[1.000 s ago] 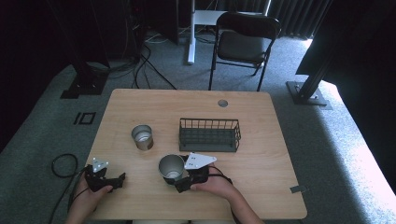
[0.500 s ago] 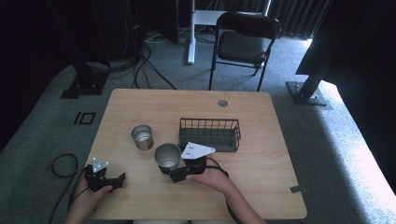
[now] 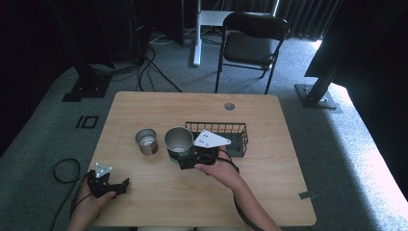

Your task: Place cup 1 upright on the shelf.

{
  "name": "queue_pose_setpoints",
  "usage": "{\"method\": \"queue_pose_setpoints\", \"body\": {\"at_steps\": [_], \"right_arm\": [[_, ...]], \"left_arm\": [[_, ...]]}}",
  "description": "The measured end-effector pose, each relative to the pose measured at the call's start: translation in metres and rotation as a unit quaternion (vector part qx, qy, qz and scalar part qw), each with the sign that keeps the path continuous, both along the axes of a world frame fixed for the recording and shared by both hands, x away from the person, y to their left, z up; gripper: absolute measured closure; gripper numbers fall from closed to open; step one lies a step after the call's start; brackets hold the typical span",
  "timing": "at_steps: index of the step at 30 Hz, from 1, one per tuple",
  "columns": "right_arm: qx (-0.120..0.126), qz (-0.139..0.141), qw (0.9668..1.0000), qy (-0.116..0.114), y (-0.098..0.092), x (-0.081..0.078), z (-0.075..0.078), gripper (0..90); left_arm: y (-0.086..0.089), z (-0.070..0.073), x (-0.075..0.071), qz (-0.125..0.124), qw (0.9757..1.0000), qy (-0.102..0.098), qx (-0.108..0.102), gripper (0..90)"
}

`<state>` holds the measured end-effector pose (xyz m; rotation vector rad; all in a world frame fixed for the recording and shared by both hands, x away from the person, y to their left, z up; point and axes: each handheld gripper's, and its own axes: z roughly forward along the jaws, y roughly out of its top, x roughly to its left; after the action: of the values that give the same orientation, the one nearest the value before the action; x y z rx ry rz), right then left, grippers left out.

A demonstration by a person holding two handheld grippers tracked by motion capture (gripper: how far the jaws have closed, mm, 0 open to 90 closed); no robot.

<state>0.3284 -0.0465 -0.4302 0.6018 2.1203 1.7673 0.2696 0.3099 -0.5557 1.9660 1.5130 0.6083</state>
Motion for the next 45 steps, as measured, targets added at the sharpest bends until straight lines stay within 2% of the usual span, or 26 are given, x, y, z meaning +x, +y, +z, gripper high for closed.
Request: {"method": "queue_pose_setpoints", "body": {"at_steps": [4,8,10,18,19,20,21,22,28,29,31,37,45], "right_arm": [[0.006,-0.035,0.9993,-0.008,-0.007,0.005,0.006,12.9],[0.012,-0.086,0.9961,-0.011,-0.018,0.014,0.010,12.9],[0.011,-0.091,0.9958,-0.011,-0.020,0.015,0.010,12.9],[0.018,-0.157,0.9875,-0.006,-0.038,0.031,0.011,12.9],[0.018,-0.167,0.9857,-0.006,-0.041,0.034,0.010,13.0],[0.011,-0.186,0.9825,-0.009,-0.045,0.038,0.009,12.9],[0.011,-0.186,0.9825,-0.009,-0.045,0.038,0.009,12.9],[0.010,-0.193,0.9810,-0.010,-0.047,0.039,0.008,12.9],[-0.008,-0.246,0.9690,-0.017,-0.061,0.049,0.003,12.9],[-0.010,-0.257,0.9662,-0.016,-0.063,0.051,0.001,12.9],[-0.015,-0.268,0.9633,-0.014,-0.068,0.054,-0.001,12.9],[-0.019,-0.290,0.9568,-0.007,-0.079,0.058,-0.004,13.0],[-0.017,-0.311,0.9502,0.004,-0.096,0.061,-0.008,12.9]], "left_arm": [[0.000,0.000,0.000,0.000,1.0000,-0.001,0.000,0.8],[0.000,0.000,0.000,0.000,1.0000,-0.001,0.000,0.8],[0.000,0.000,0.000,0.000,1.0000,0.000,0.000,0.8],[0.000,0.000,0.000,0.000,1.0000,-0.001,0.000,0.8],[0.000,0.000,0.000,0.000,1.0000,-0.001,0.000,0.9],[0.000,0.000,0.000,0.000,1.0000,-0.001,0.000,0.9],[0.000,0.000,0.000,0.000,1.0000,-0.001,0.000,0.8],[0.000,0.000,0.000,0.000,1.0000,-0.001,0.000,0.8],[0.000,0.000,0.000,0.001,1.0000,-0.001,-0.001,0.9],[0.000,0.000,0.000,0.001,1.0000,-0.001,-0.001,0.8],[0.000,0.000,0.000,0.000,1.0000,0.000,-0.001,0.8],[0.000,0.000,0.000,0.000,1.0000,0.000,0.000,0.9],[0.000,0.000,0.000,0.000,1.0000,0.000,0.000,0.9]]}}
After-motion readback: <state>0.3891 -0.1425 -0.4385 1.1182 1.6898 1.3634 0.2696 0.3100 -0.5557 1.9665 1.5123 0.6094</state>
